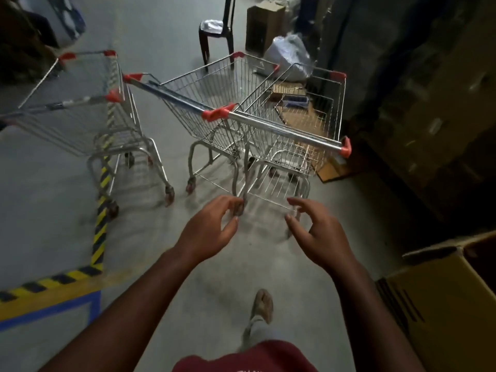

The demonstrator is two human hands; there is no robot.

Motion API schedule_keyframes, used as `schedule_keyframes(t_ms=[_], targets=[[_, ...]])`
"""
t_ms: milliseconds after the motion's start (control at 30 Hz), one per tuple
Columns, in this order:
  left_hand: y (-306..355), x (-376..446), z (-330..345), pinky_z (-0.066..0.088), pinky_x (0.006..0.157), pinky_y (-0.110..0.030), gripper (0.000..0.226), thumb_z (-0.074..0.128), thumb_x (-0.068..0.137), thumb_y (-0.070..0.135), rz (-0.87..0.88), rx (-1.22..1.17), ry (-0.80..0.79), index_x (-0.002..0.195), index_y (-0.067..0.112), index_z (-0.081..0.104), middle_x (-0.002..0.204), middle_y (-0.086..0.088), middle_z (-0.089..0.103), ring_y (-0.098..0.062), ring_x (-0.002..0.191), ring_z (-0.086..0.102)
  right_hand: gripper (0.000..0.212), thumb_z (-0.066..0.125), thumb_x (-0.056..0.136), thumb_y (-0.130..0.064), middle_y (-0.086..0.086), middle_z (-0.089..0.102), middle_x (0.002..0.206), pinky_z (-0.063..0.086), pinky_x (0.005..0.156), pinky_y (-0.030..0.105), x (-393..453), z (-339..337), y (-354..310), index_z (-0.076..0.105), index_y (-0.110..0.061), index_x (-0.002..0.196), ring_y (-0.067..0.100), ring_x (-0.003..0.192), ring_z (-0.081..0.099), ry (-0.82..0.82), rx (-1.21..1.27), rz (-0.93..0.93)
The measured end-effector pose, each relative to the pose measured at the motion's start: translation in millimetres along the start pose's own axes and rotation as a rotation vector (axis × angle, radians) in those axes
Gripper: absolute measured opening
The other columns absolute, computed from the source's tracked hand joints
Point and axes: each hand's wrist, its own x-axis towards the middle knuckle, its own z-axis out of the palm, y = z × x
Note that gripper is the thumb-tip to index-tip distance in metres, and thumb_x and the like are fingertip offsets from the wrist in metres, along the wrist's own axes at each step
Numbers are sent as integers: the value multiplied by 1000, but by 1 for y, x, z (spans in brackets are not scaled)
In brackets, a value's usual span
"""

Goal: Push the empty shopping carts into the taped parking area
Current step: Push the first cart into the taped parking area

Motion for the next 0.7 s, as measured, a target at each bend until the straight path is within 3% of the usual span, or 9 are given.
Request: schedule_keyframes(t_ms=[100,300,400,467,500,567,633,700], targets=[[-8,74,8,54,97,-40,40,66,94,21,-12,-9,-42,133,27,59,126,13,61,-8,114,61,42,66,99,-42,-17,63,133,49,96,33,67,-3,14,58,-37,139,0,116,56,2,13,6],[-33,205,10,48,101,-32,45,68,95,24,4,29,-80,138,25,56,133,7,59,-11,120,57,53,67,97,-43,-10,57,146,44,112,49,192,0,37,52,-33,147,14,137,49,5,-60,58],[-63,264,15,39,109,-30,50,69,95,32,39,92,-92,140,18,55,142,0,55,-18,132,50,66,67,94,-48,-8,50,153,34,120,52,244,16,62,43,-31,153,18,144,41,30,-200,134],[-87,301,20,32,117,-37,57,67,95,42,57,160,-108,143,16,53,149,-4,50,-22,140,43,76,67,92,-55,-5,50,153,24,124,53,269,27,80,35,-30,157,22,145,41,1,-323,216],[-96,318,22,30,119,-41,59,64,96,48,51,197,-139,144,15,53,151,-5,49,-24,143,41,82,67,89,-60,-3,53,151,24,124,53,277,31,87,33,-29,157,23,143,44,-21,-354,265],[-112,348,26,32,116,-44,58,56,97,53,53,228,-178,138,12,60,147,-6,54,-28,139,46,87,65,82,-75,-4,64,137,38,115,51,293,38,100,39,-31,153,24,129,57,-1,-382,326],[-123,374,29,35,112,-44,55,58,96,53,94,234,-205,133,13,64,135,-6,61,-28,130,53,84,55,77,-90,-10,73,114,52,99,46,309,39,110,52,-35,139,20,107,67,55,-437,353],[-130,395,34,29,113,-45,58,57,94,63,125,313,-293,137,24,60,131,1,63,-23,128,53,79,45,74,-99,-13,74,93,55,88,43,324,37,119,66,-36,116,15,89,69,50,-501,369]])
